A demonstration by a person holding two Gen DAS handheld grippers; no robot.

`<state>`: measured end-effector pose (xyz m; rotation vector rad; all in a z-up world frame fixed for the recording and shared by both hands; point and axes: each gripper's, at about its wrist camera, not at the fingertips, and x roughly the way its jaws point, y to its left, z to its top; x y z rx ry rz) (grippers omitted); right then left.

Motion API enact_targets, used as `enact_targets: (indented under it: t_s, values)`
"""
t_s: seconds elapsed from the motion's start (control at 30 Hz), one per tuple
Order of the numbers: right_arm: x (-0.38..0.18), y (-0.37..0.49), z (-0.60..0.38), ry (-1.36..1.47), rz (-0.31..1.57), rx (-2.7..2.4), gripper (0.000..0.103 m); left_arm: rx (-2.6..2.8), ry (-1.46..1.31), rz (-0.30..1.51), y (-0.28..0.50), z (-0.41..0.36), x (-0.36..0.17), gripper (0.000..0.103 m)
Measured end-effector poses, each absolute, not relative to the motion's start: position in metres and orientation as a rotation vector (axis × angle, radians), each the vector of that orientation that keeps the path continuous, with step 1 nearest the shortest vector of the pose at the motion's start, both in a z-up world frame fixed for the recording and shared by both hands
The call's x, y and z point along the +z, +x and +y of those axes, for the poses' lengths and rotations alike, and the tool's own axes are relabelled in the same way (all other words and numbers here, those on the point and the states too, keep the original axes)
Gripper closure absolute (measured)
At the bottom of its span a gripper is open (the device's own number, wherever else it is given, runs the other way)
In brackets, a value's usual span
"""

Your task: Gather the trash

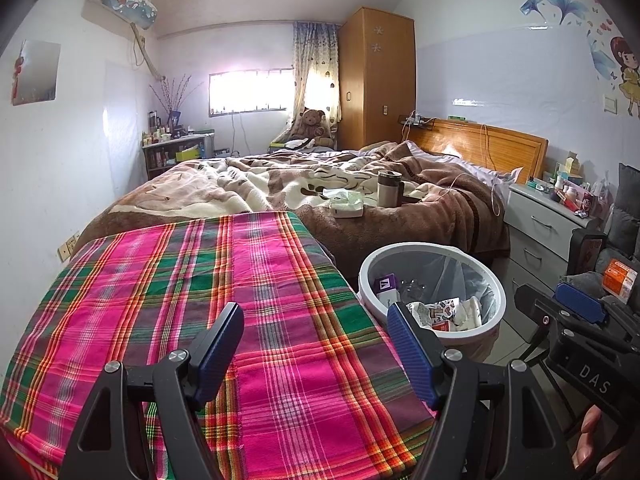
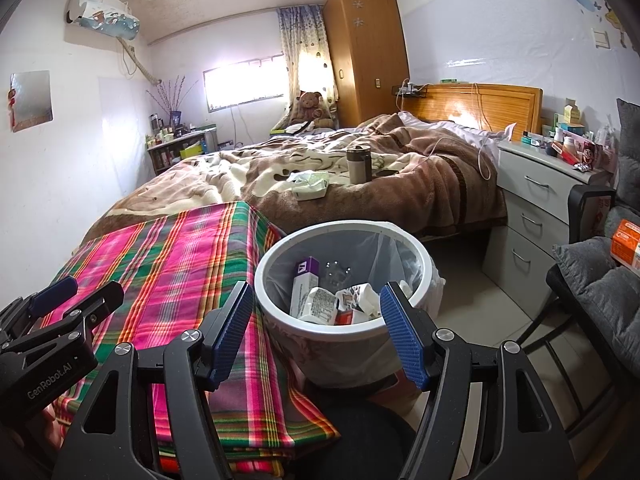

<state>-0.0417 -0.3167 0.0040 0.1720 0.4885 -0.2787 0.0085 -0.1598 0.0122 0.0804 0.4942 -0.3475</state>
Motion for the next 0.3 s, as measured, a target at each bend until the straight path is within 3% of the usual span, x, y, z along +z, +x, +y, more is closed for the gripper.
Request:
enact_targets:
  t_s: [0.3]
  values:
    - [0.0021, -0.0407, -0.3121, 0.173, 0.492, -0.280, 0.035, -0.342, 0.082, 0.494, 0.0097, -0.1595, 0.0103, 0.029]
